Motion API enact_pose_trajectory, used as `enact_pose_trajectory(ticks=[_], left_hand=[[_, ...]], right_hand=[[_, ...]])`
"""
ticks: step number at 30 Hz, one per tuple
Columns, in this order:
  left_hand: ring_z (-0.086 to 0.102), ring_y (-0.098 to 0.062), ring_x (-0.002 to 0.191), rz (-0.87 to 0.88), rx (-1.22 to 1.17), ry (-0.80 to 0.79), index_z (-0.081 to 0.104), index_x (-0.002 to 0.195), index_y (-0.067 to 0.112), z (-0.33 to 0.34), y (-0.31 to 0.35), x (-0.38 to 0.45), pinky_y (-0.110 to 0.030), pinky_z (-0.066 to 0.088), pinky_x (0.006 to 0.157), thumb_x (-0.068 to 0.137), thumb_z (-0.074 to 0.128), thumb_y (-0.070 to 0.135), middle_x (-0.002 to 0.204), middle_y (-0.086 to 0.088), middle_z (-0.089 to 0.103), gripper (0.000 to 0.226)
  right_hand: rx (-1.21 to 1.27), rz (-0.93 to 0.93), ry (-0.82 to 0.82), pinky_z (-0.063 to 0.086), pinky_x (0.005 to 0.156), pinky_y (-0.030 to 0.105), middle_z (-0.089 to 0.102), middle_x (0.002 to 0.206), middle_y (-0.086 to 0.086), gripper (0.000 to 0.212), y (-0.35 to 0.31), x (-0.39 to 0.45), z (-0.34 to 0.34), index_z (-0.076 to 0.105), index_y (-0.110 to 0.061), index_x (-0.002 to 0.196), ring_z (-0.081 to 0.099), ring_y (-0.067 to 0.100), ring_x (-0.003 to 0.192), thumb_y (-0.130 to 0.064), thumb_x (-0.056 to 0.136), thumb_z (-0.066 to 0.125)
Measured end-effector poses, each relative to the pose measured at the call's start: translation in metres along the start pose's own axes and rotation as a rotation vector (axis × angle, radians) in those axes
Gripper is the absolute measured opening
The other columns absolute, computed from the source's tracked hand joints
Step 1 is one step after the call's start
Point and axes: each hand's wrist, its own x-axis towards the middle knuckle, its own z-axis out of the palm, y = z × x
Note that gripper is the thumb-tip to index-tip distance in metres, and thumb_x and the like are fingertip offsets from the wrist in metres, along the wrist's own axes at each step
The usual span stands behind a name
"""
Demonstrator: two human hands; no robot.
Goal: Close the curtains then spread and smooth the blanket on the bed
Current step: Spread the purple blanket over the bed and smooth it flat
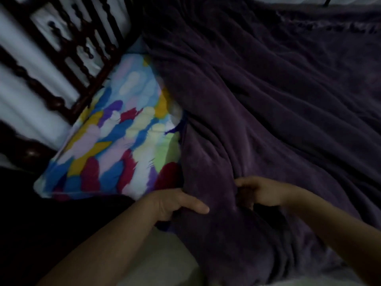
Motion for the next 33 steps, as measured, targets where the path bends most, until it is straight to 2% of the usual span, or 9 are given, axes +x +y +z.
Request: enact_pose_trajectory(ticks=[3,7,11,16,19,21,24,26,33], left_hand=[[0.071,-0.003,0.074,0.076,0.087,-0.038,0.079,0.072,0.026,0.024,-0.011,-0.052,-0.018,0.058,0.067,0.05,0.067,0.002,0.077,0.011,0.077,0.035],[0.071,-0.003,0.074,0.175,0.161,-0.017,0.078,0.072,0.024,0.047,-0.028,-0.129,-0.015,0.056,0.066,0.051,0.071,-0.001,0.076,0.011,0.076,0.034],[0.072,-0.004,0.078,0.3,0.148,0.0,0.079,0.077,0.025,0.05,-0.045,-0.211,-0.014,0.055,0.066,0.025,0.093,0.034,0.081,0.008,0.077,0.055],[0.073,-0.007,0.07,0.338,0.076,0.242,0.079,0.072,0.022,0.018,-0.065,-0.272,-0.015,0.056,0.059,0.018,0.094,0.037,0.076,0.005,0.078,0.058],[0.073,-0.01,0.064,0.124,0.03,0.529,0.078,0.081,0.015,-0.024,-0.099,-0.263,-0.021,0.058,0.059,0.018,0.095,0.035,0.077,-0.001,0.077,0.069],[0.07,-0.01,0.061,-0.09,0.009,0.73,0.066,0.11,0.004,-0.049,-0.136,-0.242,-0.019,0.056,0.055,0.06,0.086,0.021,0.089,-0.008,0.072,0.057],[0.061,-0.025,0.091,-0.404,0.299,1.107,0.051,0.124,-0.004,-0.075,-0.187,-0.202,-0.029,0.049,0.066,0.089,0.056,0.01,0.121,-0.02,0.059,0.038],[0.057,-0.033,0.111,-0.457,0.435,1.129,0.05,0.125,-0.004,-0.077,-0.195,-0.177,-0.035,0.049,0.088,0.087,0.056,0.014,0.129,-0.023,0.054,0.042],[0.048,-0.026,0.124,-0.078,0.349,1.127,0.04,0.136,0.007,-0.088,-0.123,-0.125,-0.028,0.04,0.098,0.078,0.071,0.032,0.141,-0.011,0.047,0.07]], right_hand=[[0.237,-0.137,-0.07,0.047,0.049,0.015,0.07,0.064,-0.009,0.029,-0.026,-0.026,0.025,0.068,-0.009,0.096,0.058,0.0,0.05,0.011,0.079,0.057],[0.361,-0.278,-0.242,0.047,0.048,0.011,0.072,0.063,-0.01,0.044,-0.069,-0.056,0.07,0.076,-0.024,0.077,0.061,-0.002,0.051,-0.046,0.041,0.086],[0.362,-0.373,-0.278,0.047,0.049,0.014,0.071,0.065,-0.009,0.022,-0.108,-0.058,0.118,0.075,-0.022,0.08,0.06,0.003,0.051,-0.018,0.058,0.076],[0.462,-0.372,-0.14,0.049,0.054,0.013,0.071,0.068,-0.01,0.035,-0.143,-0.03,0.178,0.071,-0.022,0.089,0.061,0.0,0.057,0.005,0.079,0.05],[0.115,-0.231,0.05,0.047,0.065,0.019,0.06,0.08,0.0,0.032,-0.14,0.008,0.213,0.049,-0.006,0.12,0.059,0.01,0.073,0.005,0.091,0.042],[-0.312,-0.112,0.034,0.043,0.092,0.031,0.058,0.117,0.013,0.042,-0.124,0.035,0.233,0.038,-0.006,0.134,0.053,0.025,0.108,-0.008,0.092,0.042],[-0.682,0.065,-0.105,0.032,0.108,0.033,0.042,0.143,0.014,0.045,-0.093,0.059,0.248,0.038,-0.01,0.137,0.042,0.029,0.129,-0.017,0.093,0.044],[-0.73,0.061,-0.112,0.033,0.104,0.03,0.05,0.137,0.016,0.037,-0.078,0.062,0.24,0.049,-0.005,0.129,0.047,0.03,0.125,-0.013,0.093,0.043],[-0.424,0.04,0.689,0.047,0.088,0.03,0.064,0.114,0.011,0.036,-0.066,0.081,0.157,0.062,-0.013,0.109,0.058,0.028,0.107,-0.036,0.082,0.055]])
